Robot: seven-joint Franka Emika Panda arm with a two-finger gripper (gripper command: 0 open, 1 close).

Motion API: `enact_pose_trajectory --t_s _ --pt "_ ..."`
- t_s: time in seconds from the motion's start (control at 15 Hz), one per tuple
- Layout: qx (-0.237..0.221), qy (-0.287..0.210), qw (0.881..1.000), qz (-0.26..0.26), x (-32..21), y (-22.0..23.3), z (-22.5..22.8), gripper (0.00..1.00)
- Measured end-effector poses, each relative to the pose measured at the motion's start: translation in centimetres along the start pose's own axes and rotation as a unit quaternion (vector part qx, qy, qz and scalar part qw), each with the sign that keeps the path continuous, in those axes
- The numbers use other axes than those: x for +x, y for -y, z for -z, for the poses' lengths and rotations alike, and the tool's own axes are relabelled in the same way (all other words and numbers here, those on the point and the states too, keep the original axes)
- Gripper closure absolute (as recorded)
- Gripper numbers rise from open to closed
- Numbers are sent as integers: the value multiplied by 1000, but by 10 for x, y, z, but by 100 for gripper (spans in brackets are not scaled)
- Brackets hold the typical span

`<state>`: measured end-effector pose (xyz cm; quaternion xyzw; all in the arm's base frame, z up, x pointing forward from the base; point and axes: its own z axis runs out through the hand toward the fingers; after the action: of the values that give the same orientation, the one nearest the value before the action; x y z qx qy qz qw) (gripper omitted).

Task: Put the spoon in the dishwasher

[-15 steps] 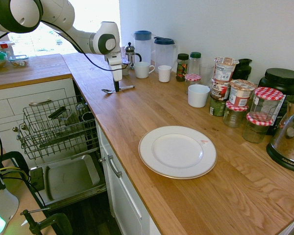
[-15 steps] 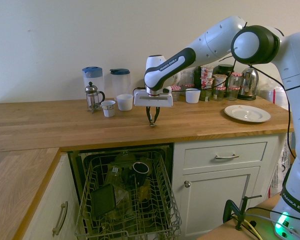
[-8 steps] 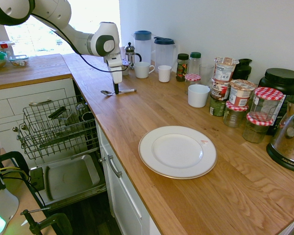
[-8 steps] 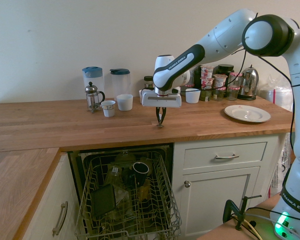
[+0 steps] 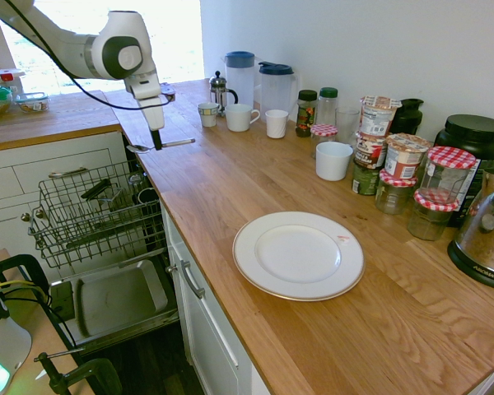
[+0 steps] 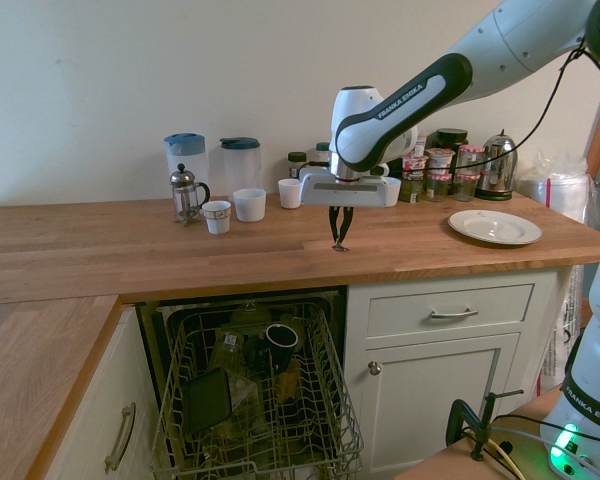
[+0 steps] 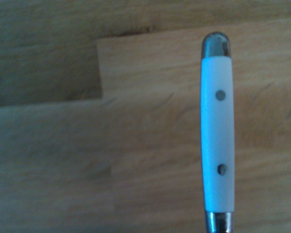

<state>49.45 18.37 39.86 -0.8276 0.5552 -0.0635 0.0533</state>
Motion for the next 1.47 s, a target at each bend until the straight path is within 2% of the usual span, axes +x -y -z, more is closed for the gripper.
enact_pose_trajectory --t_s 0.2,0.4,0.53,0.73,1.13,1.47 --pt "12 -5 1000 22 -52 -28 20 100" --pt "11 4 999 50 -103 -51 16 100" --pt "14 4 998 56 -109 -52 16 100" --pt "16 0 998 68 -146 -62 14 100" --pt "7 10 997 78 -219 -118 -49 100" --pt "-10 12 997 79 -237 -139 -119 100"
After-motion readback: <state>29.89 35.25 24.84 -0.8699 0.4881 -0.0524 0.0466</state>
